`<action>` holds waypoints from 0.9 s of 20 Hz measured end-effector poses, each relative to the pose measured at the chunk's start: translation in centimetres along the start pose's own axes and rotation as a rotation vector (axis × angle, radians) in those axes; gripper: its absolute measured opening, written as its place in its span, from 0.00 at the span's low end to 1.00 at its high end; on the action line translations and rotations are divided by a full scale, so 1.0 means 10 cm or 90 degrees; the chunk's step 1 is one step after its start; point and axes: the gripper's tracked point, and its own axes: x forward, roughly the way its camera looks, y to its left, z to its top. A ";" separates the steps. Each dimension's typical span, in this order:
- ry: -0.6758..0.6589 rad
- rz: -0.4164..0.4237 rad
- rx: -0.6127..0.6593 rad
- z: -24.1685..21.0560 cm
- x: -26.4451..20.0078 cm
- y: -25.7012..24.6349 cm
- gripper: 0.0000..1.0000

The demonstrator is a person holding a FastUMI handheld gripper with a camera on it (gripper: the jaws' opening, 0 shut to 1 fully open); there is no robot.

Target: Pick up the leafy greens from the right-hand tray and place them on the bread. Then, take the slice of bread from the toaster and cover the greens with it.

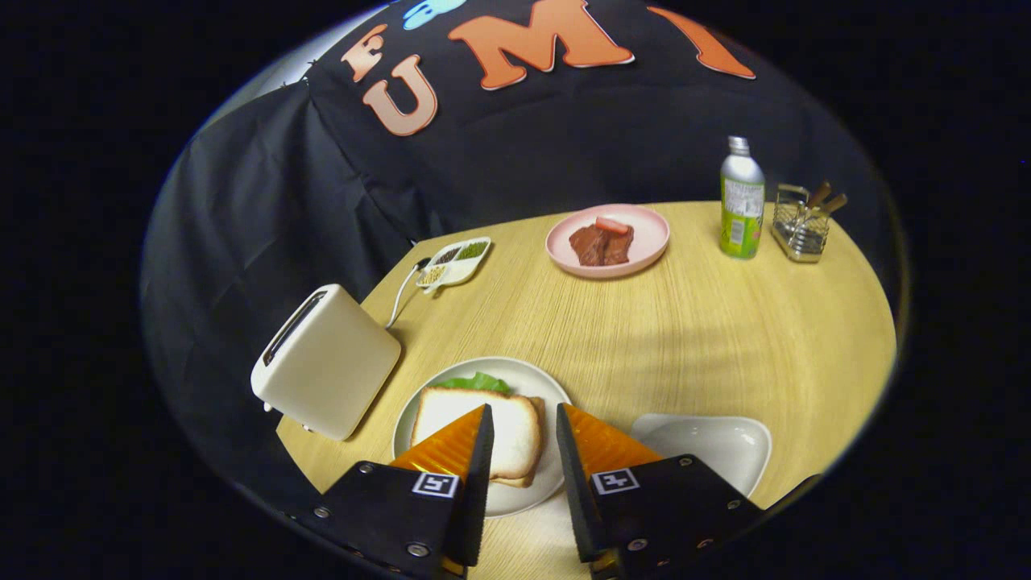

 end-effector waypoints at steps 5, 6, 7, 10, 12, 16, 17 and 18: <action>-0.156 -0.050 -0.081 0.58 -0.36 -0.05 0.67; -0.177 -0.058 -0.090 0.65 -0.43 -0.05 0.72; -0.199 -0.059 -0.092 0.71 -0.54 0.00 0.75; -0.271 -0.062 -0.111 0.92 -0.75 0.06 0.81; -0.330 -0.096 -0.142 1.10 -0.90 0.01 0.85; -0.408 -0.127 -0.168 1.30 -1.14 0.07 0.89; -0.424 -0.128 -0.173 1.35 -1.20 0.09 0.89; -0.438 -0.133 -0.177 1.39 -1.25 0.09 0.91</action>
